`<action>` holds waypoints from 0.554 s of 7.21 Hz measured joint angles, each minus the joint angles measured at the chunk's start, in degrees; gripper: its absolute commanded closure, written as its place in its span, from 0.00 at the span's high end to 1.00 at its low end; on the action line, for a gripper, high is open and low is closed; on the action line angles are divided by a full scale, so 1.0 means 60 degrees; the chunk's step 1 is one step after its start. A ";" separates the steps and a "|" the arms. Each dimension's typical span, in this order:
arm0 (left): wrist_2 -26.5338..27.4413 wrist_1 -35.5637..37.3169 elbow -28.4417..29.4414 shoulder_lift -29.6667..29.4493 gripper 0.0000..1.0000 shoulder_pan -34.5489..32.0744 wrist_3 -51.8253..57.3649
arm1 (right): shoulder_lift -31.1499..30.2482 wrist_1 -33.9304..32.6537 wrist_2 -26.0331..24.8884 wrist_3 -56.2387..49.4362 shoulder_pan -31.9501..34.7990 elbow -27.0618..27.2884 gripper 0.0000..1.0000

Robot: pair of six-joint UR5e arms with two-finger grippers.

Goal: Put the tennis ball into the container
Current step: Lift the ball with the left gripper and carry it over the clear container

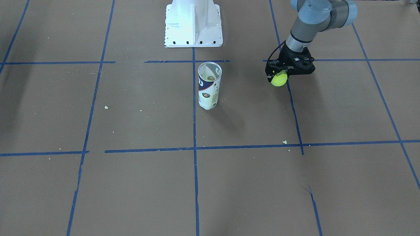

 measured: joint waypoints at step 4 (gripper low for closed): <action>-0.0506 0.5904 -0.1601 -0.3252 0.01 -0.1777 0.1561 | 0.0010 0.0001 0.0000 0.0000 0.0000 0.0000 1.00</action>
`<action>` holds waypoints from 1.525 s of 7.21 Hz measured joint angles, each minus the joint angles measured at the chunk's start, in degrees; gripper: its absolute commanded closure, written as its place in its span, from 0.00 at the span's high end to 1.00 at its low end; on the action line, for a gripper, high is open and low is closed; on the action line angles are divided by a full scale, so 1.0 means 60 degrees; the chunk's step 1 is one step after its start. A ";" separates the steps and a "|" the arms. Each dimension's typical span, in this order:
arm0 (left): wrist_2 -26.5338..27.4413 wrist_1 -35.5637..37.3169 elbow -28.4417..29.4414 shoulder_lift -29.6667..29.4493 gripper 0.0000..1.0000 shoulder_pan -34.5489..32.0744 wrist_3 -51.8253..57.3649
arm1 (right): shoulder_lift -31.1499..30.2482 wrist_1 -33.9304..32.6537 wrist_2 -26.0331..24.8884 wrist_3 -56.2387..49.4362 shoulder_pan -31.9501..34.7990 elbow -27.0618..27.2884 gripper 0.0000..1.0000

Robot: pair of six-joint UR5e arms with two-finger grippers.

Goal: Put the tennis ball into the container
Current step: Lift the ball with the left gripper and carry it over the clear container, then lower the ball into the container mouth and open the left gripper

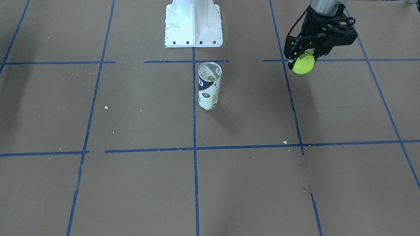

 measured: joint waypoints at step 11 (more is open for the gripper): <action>-0.0553 0.0951 0.4057 -0.4919 0.02 0.1810 -0.2725 | 0.0004 0.0000 0.0000 0.0000 0.0000 0.0008 1.00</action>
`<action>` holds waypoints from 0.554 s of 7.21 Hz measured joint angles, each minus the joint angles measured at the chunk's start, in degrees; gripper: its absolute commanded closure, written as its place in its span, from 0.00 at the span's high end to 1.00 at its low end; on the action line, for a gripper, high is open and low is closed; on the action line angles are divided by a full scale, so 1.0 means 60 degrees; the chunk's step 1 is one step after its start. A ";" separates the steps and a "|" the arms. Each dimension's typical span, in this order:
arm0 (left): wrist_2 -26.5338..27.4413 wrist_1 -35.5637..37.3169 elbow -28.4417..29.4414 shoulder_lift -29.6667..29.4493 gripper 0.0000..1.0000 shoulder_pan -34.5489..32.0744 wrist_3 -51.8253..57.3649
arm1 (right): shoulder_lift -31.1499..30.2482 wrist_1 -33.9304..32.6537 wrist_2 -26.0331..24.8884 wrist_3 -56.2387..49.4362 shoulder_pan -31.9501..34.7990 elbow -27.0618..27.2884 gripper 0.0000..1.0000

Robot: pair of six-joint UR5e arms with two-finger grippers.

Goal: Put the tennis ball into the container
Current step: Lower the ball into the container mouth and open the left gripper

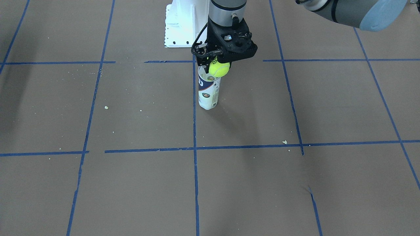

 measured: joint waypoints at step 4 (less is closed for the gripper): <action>0.0247 -0.0123 0.0029 0.0113 0.53 0.0255 -0.0165 | 0.0001 0.0000 0.0000 0.0000 0.0000 0.0000 1.00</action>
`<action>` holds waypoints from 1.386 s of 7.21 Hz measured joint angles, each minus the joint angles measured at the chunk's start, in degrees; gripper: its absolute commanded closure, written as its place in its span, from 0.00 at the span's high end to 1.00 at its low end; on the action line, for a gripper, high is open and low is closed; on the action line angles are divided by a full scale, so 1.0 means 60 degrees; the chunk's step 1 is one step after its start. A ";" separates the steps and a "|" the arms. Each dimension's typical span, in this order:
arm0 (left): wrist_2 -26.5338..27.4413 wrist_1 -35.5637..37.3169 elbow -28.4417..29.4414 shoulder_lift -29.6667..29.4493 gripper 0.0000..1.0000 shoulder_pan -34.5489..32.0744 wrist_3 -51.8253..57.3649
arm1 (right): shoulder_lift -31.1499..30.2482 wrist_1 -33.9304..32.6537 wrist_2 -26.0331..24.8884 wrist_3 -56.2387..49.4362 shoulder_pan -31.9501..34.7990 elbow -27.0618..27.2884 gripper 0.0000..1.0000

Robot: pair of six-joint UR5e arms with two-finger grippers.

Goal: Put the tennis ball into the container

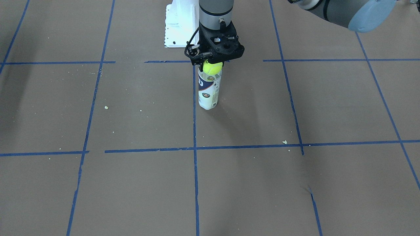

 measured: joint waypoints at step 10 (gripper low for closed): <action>0.0046 -0.0355 -0.0789 0.0646 1.00 -0.0173 0.0630 | -0.0002 0.0000 0.0000 0.0000 0.0000 -0.0006 1.00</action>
